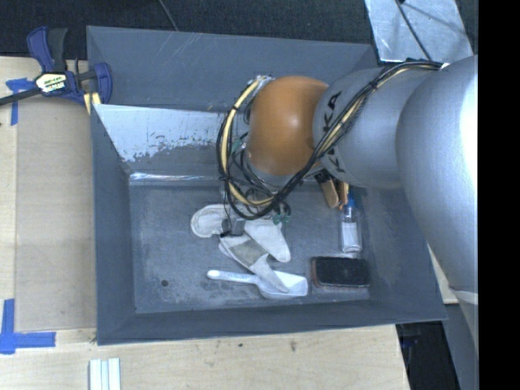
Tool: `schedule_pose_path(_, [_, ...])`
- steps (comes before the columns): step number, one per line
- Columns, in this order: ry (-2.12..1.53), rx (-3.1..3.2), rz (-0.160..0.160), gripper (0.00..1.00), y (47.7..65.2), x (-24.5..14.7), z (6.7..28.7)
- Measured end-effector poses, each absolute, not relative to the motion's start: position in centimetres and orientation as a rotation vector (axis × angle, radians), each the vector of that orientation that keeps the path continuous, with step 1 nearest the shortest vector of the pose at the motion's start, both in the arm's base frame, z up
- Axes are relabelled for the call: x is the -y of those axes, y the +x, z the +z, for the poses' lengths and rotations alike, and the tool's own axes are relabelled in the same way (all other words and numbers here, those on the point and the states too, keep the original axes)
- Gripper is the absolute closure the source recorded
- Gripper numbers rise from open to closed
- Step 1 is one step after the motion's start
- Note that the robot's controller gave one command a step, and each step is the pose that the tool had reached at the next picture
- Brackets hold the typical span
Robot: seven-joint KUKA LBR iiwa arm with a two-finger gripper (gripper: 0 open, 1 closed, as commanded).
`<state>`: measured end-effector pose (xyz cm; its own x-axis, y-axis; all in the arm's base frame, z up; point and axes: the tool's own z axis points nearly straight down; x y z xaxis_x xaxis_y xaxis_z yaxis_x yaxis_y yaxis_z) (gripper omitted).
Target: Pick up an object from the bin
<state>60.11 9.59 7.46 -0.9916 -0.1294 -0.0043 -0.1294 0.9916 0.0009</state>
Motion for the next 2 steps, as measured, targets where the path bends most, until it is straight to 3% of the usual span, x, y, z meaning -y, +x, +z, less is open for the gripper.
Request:
schedule_pose_path(1, [-0.203, -3.131, 0.002, 1.0, 60.1, -9.6, 7.5])
schedule_pose_path(2, [-0.224, -3.126, 0.0, 1.0, 60.2, -7.6, 23.4])
